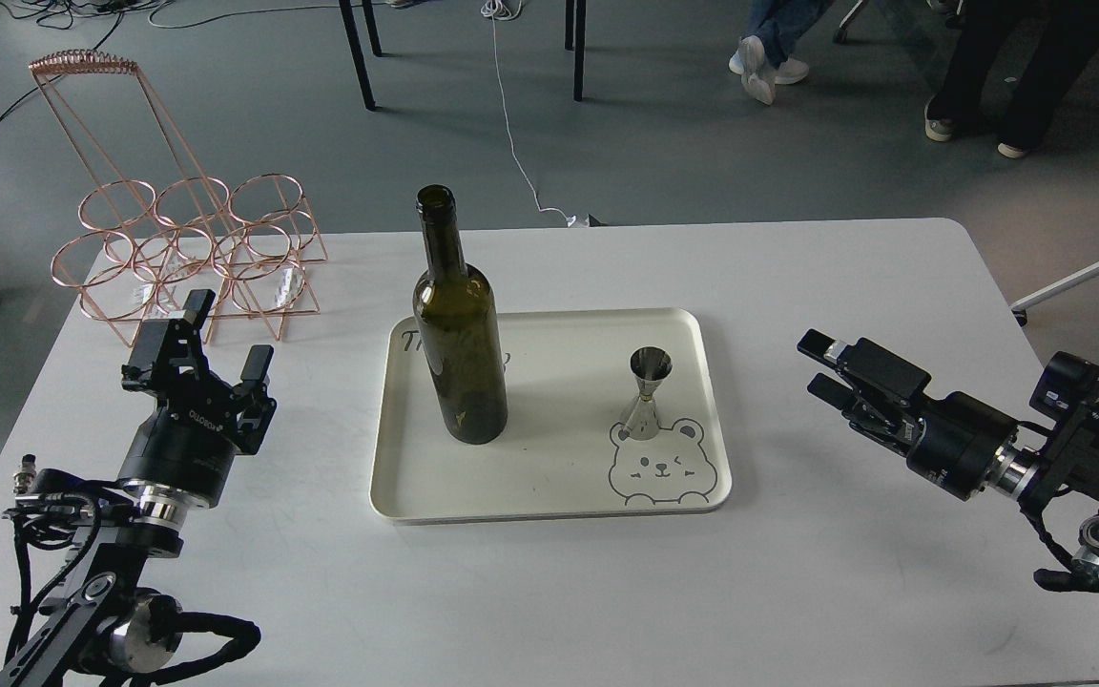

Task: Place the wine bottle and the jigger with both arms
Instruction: 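Move the right gripper toward the metal jigger on the tray, then close the right gripper on the metal jigger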

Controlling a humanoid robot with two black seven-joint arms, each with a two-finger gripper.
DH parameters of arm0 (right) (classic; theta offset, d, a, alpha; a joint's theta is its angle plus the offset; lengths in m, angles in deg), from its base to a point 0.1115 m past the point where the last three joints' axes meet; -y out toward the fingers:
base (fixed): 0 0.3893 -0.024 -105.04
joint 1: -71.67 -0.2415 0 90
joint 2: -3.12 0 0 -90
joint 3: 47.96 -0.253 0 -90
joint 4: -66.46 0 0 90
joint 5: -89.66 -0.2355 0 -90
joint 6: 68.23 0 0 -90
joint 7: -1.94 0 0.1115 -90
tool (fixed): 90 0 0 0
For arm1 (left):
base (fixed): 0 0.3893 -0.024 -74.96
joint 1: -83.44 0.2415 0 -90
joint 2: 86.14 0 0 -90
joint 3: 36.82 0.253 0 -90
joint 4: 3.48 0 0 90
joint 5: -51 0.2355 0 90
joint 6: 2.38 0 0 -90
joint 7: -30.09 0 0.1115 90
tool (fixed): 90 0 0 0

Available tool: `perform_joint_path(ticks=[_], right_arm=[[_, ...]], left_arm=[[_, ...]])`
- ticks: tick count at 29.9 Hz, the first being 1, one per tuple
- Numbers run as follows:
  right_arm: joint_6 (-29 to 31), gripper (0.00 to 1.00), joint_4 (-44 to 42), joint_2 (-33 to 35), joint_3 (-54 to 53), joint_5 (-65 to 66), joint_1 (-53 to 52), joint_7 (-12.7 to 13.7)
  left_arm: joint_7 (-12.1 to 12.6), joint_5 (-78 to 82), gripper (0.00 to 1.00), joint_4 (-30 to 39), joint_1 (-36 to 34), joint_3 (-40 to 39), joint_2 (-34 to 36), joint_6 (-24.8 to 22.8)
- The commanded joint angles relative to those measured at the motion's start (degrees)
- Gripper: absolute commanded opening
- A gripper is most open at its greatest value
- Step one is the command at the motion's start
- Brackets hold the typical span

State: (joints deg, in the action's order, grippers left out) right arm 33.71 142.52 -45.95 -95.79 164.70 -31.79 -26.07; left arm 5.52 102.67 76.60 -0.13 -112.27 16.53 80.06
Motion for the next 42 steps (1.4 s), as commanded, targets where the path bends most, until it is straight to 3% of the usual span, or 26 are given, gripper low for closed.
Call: perform_joint_path(ticks=[1,4,9,17,36,42], right_arm=[[-8.2,0.99,-0.1,0.0,0.5,19.2,-0.1,0.0],[-14.5,0.99,-1.3,-1.6,3.3,32.2,-1.0,0.0],[-23.7,0.99,-6.1,-5.3,9.3,46.1,-5.4,0.0],[-31.8,0.98,-14.4,-13.6,12.2,50.0,-10.7,0.0],[-36.3,0.82,-26.6,-24.0,17.7,50.0,-15.9,0.0],[-36.4,0.7,-28.2,-25.8,17.8,50.0,-16.2,0.0]], left_arm=[[-0.9,-0.1,0.98,0.3,0.1,0.0,0.1,0.0],[-2.4,-0.1,0.98,0.3,0.1,0.0,0.3,0.0],[-2.7,-0.1,0.98,0.3,0.0,0.1,0.1,0.0],[-2.9,-0.1,0.98,0.7,0.1,0.2,0.3,0.0],[-2.9,0.0,0.98,0.9,0.0,0.1,0.2,0.0],[-2.9,0.0,0.98,1.1,0.1,0.1,0.2,0.0]])
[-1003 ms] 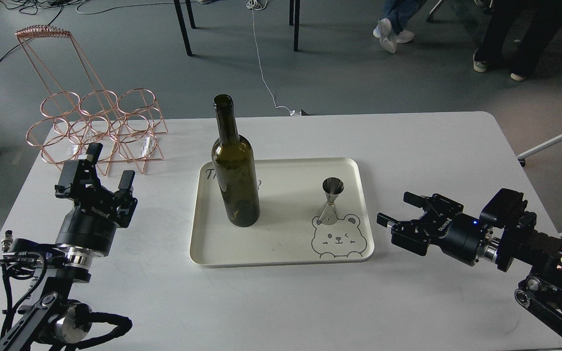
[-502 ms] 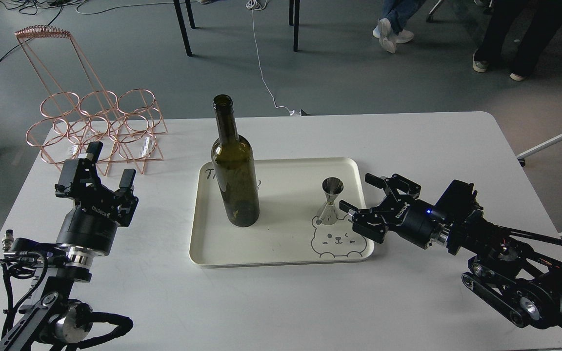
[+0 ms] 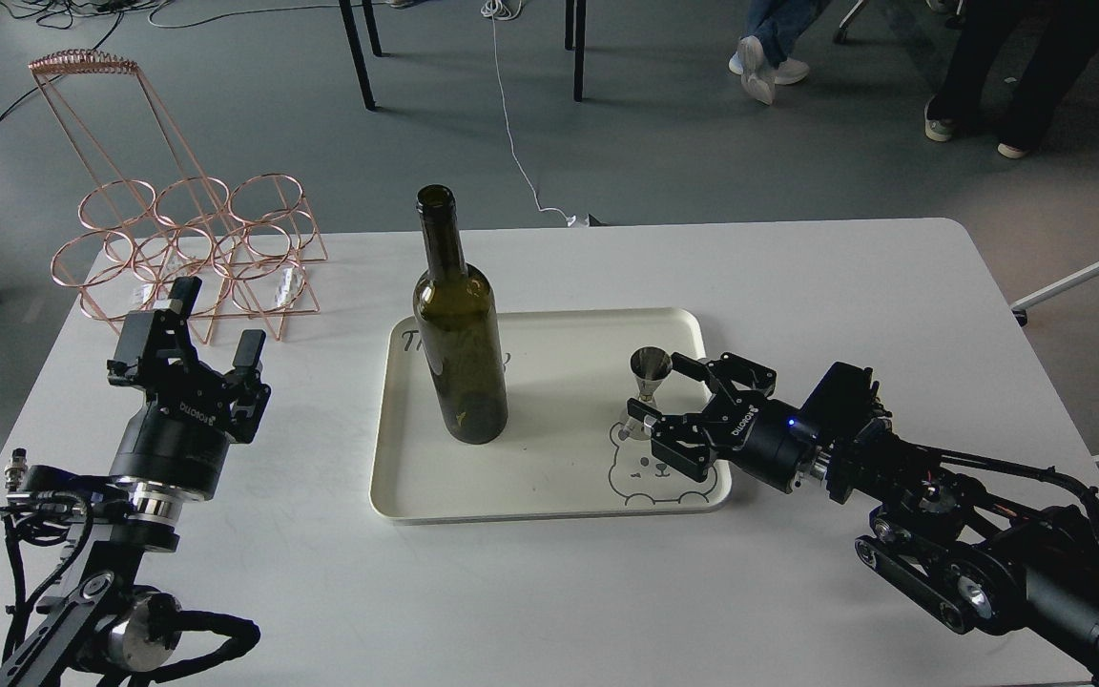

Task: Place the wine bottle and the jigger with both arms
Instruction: 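Close the right gripper on the metal jigger, then lift the jigger with the right gripper and carry it off the tray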

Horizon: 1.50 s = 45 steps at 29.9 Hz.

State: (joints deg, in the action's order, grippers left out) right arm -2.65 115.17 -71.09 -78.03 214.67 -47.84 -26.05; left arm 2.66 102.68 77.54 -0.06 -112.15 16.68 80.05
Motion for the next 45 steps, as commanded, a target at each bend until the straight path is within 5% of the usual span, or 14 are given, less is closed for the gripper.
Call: perform_joint_path(ticks=[1,19,30,45], right_arm=[[0.0,0.68,-1.1,-0.8,0.0,0.0,-0.4,0.0],[-0.5,0.22,-2.2,-2.6,0.1,0.0,-1.6,0.0],[-3.6,0.21,0.8,-1.7,-8.1,0.0,-1.8,0.0],[-3.6,0.22,0.5,9.7,-14.7,-7.0,2.8,0.0]], left_arm=[[0.0,0.0,0.98,0.3,0.0,0.0,-0.1,0.0],[-0.6,0.0,0.98,1.7,0.1,-0.1,0.0,0.0],[-0.6,0.0,0.98,1.7,0.1,-0.2,-0.1,0.0],[-0.6,0.0,0.98,2.1,0.4,-0.1,-0.4,0.0]])
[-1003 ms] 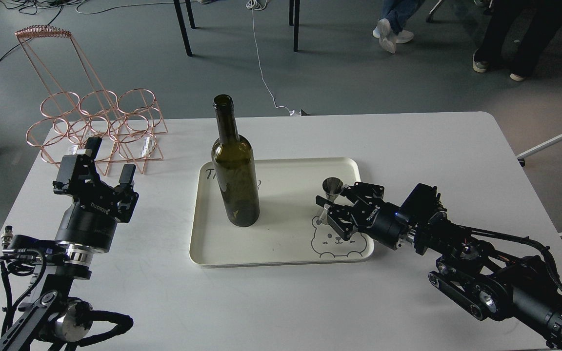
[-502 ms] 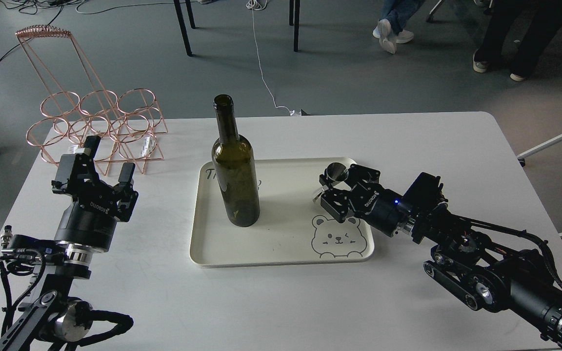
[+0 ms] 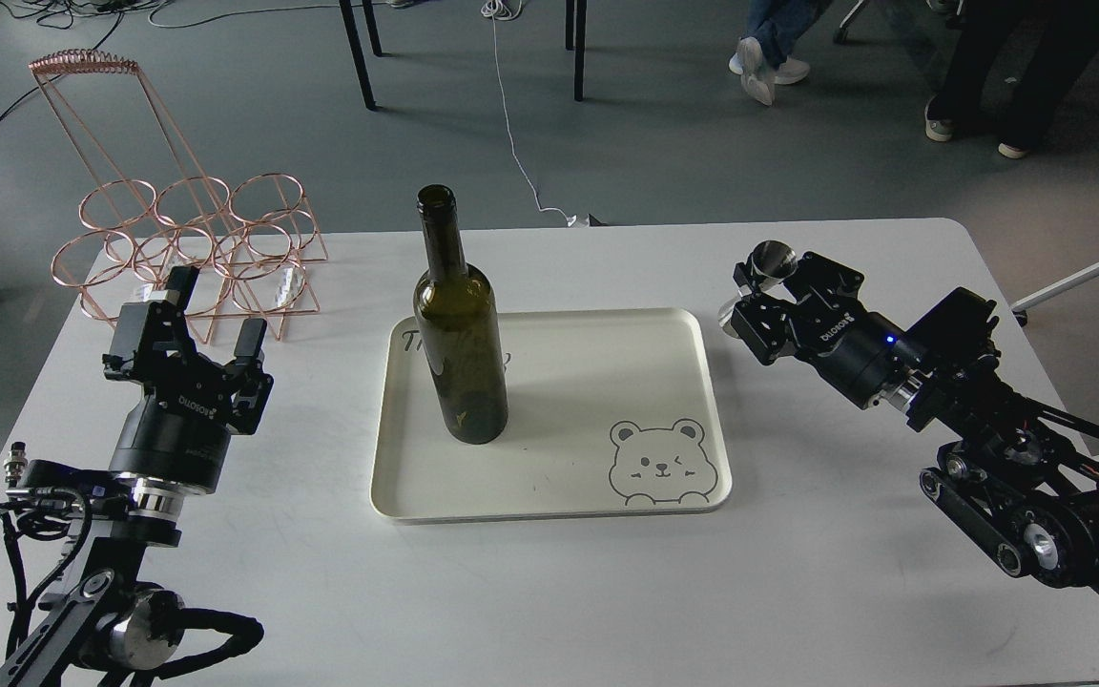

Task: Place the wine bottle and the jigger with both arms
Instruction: 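Lift the jigger with the right gripper and carry it off the tray, then lower the jigger onto the table beside the tray and release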

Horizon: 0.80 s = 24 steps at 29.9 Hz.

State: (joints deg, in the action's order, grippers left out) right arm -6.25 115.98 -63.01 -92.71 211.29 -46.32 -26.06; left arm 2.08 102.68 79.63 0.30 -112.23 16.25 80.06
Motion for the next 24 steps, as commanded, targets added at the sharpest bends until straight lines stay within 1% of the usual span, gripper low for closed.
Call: perform_joint_path(ticks=[1,7,12,18,24], right_arm=[[0.0,0.22,-0.7,2.0,-0.1,-4.7,1.7,0.0],[0.0,0.22,-5.4,2.1,0.5,-8.9,2.8,0.0],[0.0,0.22,-7.2,2.1,3.0,-13.3,3.4,0.0],[0.0,0.22,-10.1,1.9,4.1,-15.1,3.8,0.0],[0.0,0.22,-10.4,2.0,6.3,-15.6,3.9,0.0]], left_arm=[[0.0,0.0,0.98,0.0,0.1,0.0,0.0,0.0],[0.0,0.0,0.98,0.2,0.1,0.2,0.0,0.0],[0.0,0.0,0.98,0.3,0.1,0.1,0.1,0.0],[0.0,0.0,0.98,0.3,0.1,0.1,0.0,0.0],[0.0,0.0,0.98,0.3,0.1,0.1,0.0,0.0]])
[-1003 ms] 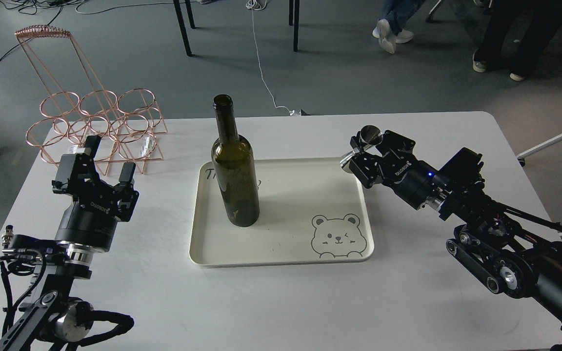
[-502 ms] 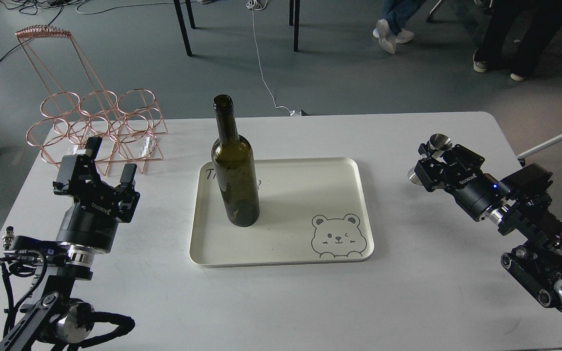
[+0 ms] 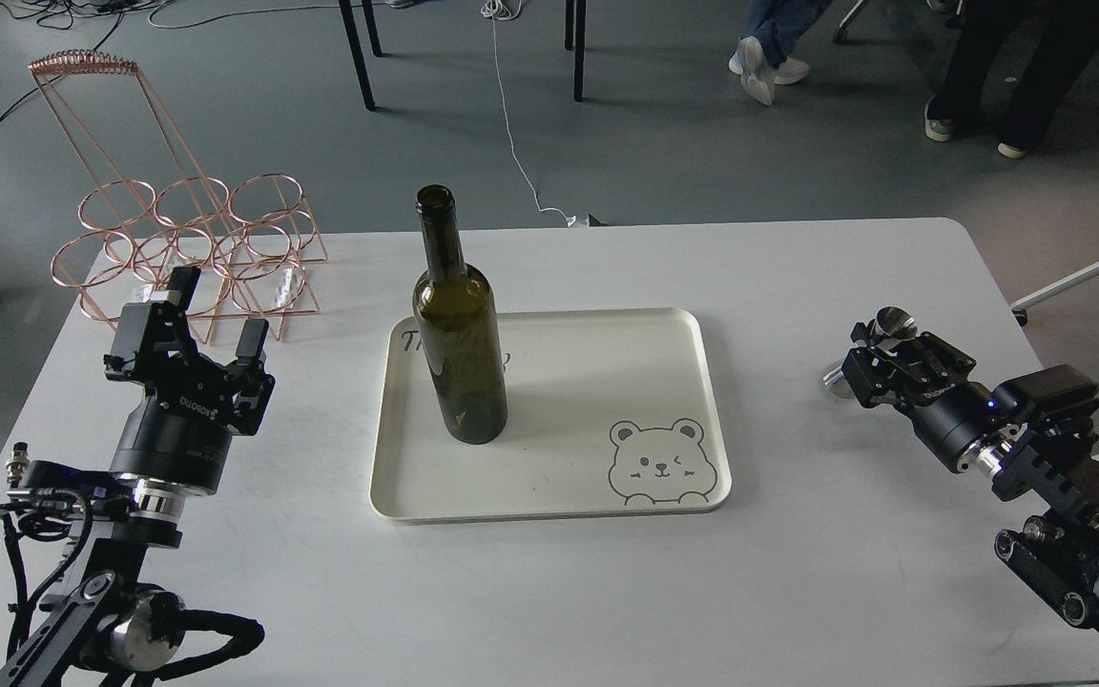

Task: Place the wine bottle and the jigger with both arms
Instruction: 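Lower the jigger onto the table beside the tray and release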

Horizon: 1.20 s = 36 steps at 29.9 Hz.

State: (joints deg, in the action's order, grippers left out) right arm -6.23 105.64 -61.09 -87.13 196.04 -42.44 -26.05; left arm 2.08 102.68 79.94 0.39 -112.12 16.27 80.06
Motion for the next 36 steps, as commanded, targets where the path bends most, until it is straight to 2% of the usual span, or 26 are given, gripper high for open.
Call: perform_joint_path(ticks=[1,7,15,16,21,24,26,36], right_arm=[[0.0,0.22,-0.1,0.0,0.7,-0.6,0.0,0.0],[0.0,0.25,-0.1,0.0,1.5,-1.2,-0.1,0.0],[0.0,0.42,0.0,0.1,1.5,-1.2,-0.1,0.0],[0.0,0.46,0.0,0.1,1.5,-1.2,-0.2,0.0],[0.0,0.82,0.6,0.4,1.6,-1.2,0.0,0.0],[0.0,0.89,1.1,1.8,1.6,-1.2,0.1,0.0],[0.0,0.92,2.1,3.5,1.6,-1.2,0.7,0.0],[0.0,0.94,14.1,15.4,1.8,-1.2,7.1,0.0]], left_arm=[[0.0,0.0,0.98,0.0,0.0,0.0,0.0,0.0],[0.0,0.0,0.98,0.0,0.0,0.0,0.0,0.0],[0.0,0.0,0.98,0.0,0.0,0.0,0.0,0.0],[0.0,0.0,0.98,0.0,0.0,0.0,0.0,0.0],[0.0,0.0,0.98,0.0,0.0,0.0,0.1,0.0],[0.0,0.0,0.98,0.0,-0.1,0.0,0.2,0.0],[0.0,0.0,0.98,0.0,-0.1,0.0,0.2,0.0],[0.0,0.0,0.98,0.9,-0.1,0.1,0.1,0.0]])
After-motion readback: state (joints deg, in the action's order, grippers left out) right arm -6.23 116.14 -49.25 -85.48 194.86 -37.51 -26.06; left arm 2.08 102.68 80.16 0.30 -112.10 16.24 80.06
